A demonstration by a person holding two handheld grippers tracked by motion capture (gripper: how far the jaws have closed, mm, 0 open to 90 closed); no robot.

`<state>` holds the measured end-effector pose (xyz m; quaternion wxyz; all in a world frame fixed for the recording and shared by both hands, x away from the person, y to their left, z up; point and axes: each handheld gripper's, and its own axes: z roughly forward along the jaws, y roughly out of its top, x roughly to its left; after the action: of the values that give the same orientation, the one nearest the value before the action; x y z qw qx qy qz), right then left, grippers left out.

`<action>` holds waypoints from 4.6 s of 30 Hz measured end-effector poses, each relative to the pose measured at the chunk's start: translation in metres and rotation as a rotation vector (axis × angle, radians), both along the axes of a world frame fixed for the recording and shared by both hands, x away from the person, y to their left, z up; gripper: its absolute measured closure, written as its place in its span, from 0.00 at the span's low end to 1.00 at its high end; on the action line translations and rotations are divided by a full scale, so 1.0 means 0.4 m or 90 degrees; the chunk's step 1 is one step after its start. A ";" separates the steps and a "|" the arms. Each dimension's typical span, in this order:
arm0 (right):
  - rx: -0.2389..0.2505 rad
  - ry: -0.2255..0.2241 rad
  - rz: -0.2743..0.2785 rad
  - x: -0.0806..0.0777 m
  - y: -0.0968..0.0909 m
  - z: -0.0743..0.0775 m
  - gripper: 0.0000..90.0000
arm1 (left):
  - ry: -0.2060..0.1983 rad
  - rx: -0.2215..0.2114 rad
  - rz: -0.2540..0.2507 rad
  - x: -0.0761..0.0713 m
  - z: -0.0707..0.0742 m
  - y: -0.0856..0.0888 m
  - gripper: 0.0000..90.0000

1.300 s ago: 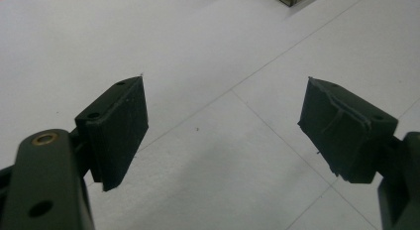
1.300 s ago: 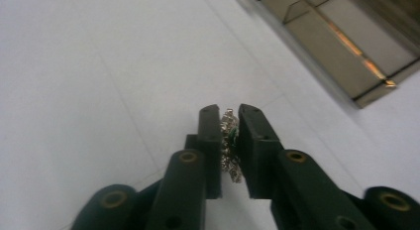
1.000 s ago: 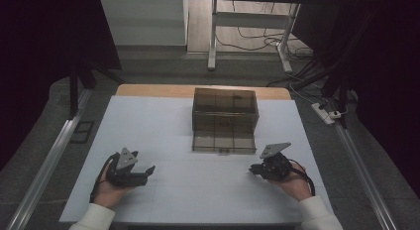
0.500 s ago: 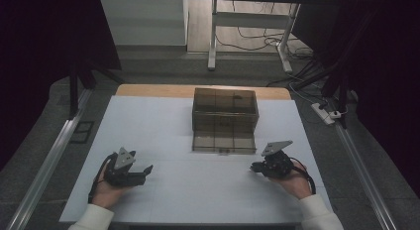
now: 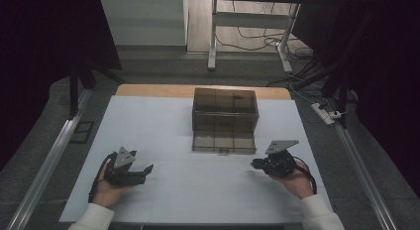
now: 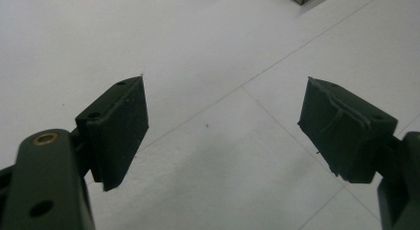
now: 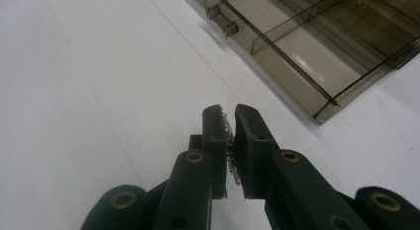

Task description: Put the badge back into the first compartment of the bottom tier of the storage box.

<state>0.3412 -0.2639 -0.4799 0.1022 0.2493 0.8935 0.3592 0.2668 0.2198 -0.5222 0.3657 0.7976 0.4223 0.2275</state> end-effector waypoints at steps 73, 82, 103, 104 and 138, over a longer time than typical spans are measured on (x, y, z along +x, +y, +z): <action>0.068 -0.094 -0.007 0.060 0.143 0.029 0.93 | 0.000 -0.001 0.010 -0.012 -0.004 0.009 0.21; 0.089 -0.096 0.007 0.086 0.180 0.033 0.93 | 0.002 0.004 0.011 -0.010 -0.006 0.008 0.21; 0.105 -0.101 0.012 0.146 0.275 0.050 0.93 | 0.006 0.012 0.002 -0.009 -0.007 0.003 0.21; 0.107 -0.100 0.010 0.148 0.278 0.050 0.93 | 0.006 0.012 0.001 -0.010 -0.007 0.003 0.21; 0.082 -0.066 0.022 0.206 0.396 0.009 0.93 | 0.013 0.018 -0.002 -0.006 -0.012 0.003 0.21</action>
<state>0.4234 -0.1057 -0.4763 0.1258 0.2212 0.8663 0.4298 0.2644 0.2209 -0.5270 0.3504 0.8057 0.4214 0.2245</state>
